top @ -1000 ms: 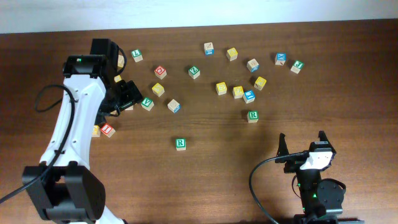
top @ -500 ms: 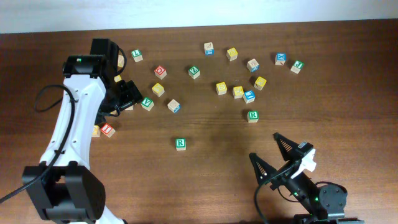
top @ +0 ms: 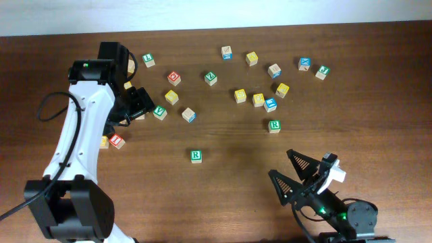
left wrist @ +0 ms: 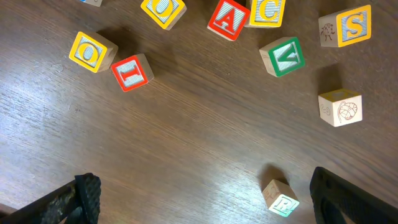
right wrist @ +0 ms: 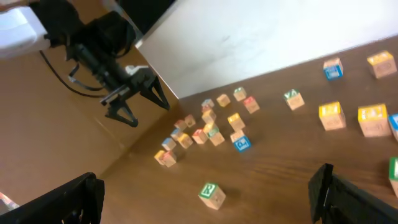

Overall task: Spell out RSS
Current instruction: 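Open the right gripper and reach toward the yellow S block, then lower the right gripper onto the yellow S block and grasp it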

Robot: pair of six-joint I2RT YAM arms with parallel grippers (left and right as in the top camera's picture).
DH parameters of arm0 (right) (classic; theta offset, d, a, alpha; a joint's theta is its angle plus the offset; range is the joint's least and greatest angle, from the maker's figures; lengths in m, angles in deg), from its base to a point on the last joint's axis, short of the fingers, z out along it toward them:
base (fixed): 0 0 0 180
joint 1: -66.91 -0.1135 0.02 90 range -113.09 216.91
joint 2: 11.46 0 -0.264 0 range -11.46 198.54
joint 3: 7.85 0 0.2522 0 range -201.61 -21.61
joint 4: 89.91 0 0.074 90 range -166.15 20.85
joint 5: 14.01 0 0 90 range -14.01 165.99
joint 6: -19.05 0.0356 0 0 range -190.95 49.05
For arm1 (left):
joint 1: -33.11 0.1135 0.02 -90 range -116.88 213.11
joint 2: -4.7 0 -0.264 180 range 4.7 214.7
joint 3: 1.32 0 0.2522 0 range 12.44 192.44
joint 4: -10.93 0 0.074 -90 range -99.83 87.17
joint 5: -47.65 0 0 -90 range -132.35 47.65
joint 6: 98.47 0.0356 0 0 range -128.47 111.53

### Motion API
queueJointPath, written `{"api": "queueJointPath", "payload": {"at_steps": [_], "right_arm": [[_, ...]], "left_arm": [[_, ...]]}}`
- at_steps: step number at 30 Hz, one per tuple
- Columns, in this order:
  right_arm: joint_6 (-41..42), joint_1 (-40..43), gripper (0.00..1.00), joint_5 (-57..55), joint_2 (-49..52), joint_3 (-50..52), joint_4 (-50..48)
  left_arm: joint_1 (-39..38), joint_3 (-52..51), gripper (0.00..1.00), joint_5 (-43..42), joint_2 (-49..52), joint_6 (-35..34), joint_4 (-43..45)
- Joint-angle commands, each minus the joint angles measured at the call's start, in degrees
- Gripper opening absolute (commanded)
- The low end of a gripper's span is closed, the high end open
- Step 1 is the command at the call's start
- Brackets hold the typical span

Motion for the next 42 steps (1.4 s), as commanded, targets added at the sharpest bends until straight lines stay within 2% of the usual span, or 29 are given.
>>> {"api": "queueJointPath", "payload": {"at_steps": [1,4,7,9,13,18,22,25,28,31,33,36,42], "right_arm": [[0.94,-0.33,0.98,0.79,-0.28,0.28,-9.57],[1.31,-0.31,0.98,-0.42,-0.28,-0.15,-22.14],[0.98,-0.26,0.98,-3.45,0.09,-4.68,-22.05],[-3.17,-0.20,0.98,-3.76,1.40,-8.57,-21.62],[-11.56,-0.22,0.98,-6.82,9.33,-20.28,-14.71],[-21.79,-0.24,0.98,-1.79,30.62,-40.87,-1.92],[-28.26,-0.74,0.98,-0.52,49.59,-59.14,15.41],[-34.49,-5.97,0.98,-1.27,62.36,-70.40,26.84],[-36.39,-14.73,0.98,-16.06,74.55,-82.34,38.23],[-36.46,-22.38,0.98,-37.07,86.33,-94.75,48.06],[-36.24,-24.55,0.98,-44.70,92.56,-99.01,51.43],[-36.26,-25.07,0.98,-45.38,101.20,-101.53,53.59],[-36.24,-25.05,0.98,-44.44,102.88,-101.53,51.34]], "left_arm": [[0.28,0.61,0.99,0.87,0.00,0.28,0.09],[0.28,0.61,0.99,0.87,0.00,0.28,0.11],[0.28,0.61,0.99,0.87,0.00,0.28,0.11],[0.28,0.61,0.99,0.87,0.00,0.28,0.11],[0.28,0.61,0.99,0.87,0.00,0.28,0.11],[0.28,0.61,0.99,0.87,0.00,0.28,0.11],[0.28,0.61,0.99,0.87,0.00,0.28,0.11],[0.28,0.61,0.99,0.87,0.00,0.28,0.11],[0.28,0.61,0.99,0.87,0.00,0.28,0.11],[0.28,0.61,0.99,0.87,0.00,0.28,0.11],[0.28,0.61,0.99,0.87,0.00,0.28,0.11],[0.28,0.61,0.99,0.87,0.00,0.28,0.11],[0.28,0.61,0.99,0.87,0.00,0.28,0.13]]}}
